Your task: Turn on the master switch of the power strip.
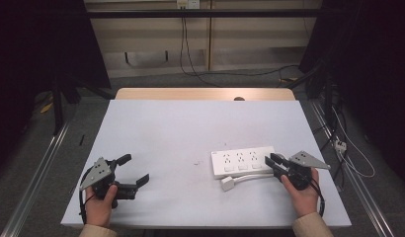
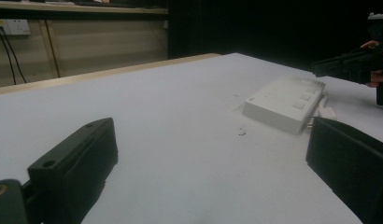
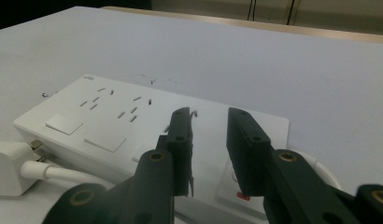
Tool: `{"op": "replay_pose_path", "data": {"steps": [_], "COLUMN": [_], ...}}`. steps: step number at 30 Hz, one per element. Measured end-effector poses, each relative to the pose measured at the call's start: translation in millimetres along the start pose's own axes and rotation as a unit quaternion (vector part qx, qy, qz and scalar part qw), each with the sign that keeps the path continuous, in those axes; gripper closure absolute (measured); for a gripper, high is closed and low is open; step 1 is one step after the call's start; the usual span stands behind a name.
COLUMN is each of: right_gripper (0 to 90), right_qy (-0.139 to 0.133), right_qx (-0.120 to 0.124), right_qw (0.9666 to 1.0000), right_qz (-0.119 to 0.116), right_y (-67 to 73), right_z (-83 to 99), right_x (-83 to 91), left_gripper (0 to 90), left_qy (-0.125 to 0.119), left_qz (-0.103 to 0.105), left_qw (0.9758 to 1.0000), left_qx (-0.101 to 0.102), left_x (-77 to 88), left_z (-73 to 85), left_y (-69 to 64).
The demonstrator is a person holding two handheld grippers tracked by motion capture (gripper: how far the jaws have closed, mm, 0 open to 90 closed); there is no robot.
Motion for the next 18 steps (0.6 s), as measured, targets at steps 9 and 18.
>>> {"op": "replay_pose_path", "data": {"steps": [9,18], "right_gripper": [77.4,80.9], "right_qy": [0.007,0.009], "right_qx": [0.0,-0.005], "right_qw": [1.0,0.9999], "right_qz": [0.003,0.004], "right_y": [-1.9,-4.9], "right_z": [0.8,1.2], "right_x": [0.5,2.0], "left_gripper": [2.0,2.0], "left_qy": [-0.002,-0.001], "left_qz": [-0.002,-0.001], "left_qw": [1.0,1.0], "left_qx": [0.001,0.005], "left_x": [-0.2,-0.5], "left_z": [-0.2,-0.3], "left_y": [0.8,0.1]}}
Point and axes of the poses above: each handheld gripper's, and its own axes: x roughly backward along the jaws, z roughly out of its underside, y roughly to its left, the point moved 6 cm from there along -x, roughly forward along the jaws, and after that the axes turned 11 degrees about -z, right-handed, at the moved point
